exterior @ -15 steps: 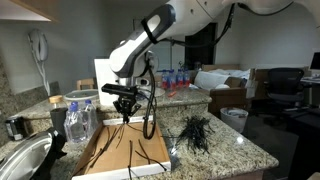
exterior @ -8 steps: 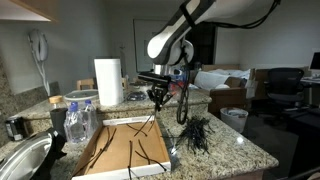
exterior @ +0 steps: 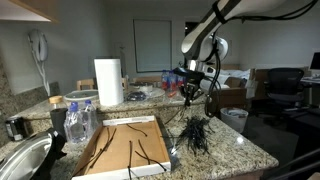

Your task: Remove the zip ties from the box

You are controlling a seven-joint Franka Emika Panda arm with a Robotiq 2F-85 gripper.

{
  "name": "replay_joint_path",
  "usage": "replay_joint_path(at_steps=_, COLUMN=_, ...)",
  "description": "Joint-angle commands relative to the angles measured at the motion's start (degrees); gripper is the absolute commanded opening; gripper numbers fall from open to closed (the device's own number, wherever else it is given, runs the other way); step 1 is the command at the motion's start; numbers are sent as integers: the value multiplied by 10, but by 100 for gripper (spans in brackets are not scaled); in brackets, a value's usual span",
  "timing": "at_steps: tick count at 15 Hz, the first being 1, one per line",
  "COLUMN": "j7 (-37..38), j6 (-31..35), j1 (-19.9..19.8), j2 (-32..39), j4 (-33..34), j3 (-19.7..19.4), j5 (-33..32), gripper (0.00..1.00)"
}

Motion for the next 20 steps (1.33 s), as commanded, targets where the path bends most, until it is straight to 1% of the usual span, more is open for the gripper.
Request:
replay_joint_path(at_steps=1, j7=-56, j6=16, j1=-37, j2=2, j4=-22, j3=-18, j5=24, gripper=7)
replay_joint_path(at_steps=3, j7=-83, j6=19, j1=-52, j2=20, j4=-18, j3=-31, j5=36, gripper=7)
replay_joint_path(at_steps=5, j7=-100, j6=20, j1=-60, j2=43, j4=-6, j3=-36, j5=36, gripper=7)
replay_joint_path(at_steps=9, j7=-118, j6=35, j1=-57, j2=106, j4=26, j3=-31, j5=39, gripper=8)
replay_joint_path(at_steps=10, j7=-124, j6=38, j1=-56, j2=117, j4=32, j3=-29, j5=46, gripper=36)
replay_joint_path(at_steps=11, j7=-117, j6=36, j1=-56, j2=127, j4=39, j3=-28, j5=45, gripper=37)
replay_joint_path(at_steps=13, j7=-98, j6=35, j1=-56, j2=134, j4=42, j3=-32, j5=32, gripper=49)
replay_joint_path(at_steps=14, j7=-102, j6=36, j1=-56, j2=131, j4=40, j3=-32, j5=35, gripper=55)
replay_joint_path(at_steps=17, j7=-102, j6=49, j1=-51, j2=102, j4=17, j3=-31, j5=29, gripper=74)
replay_joint_path(at_steps=20, j7=-108, j6=60, j1=-43, j2=65, j4=-8, j3=-22, j5=26, gripper=93)
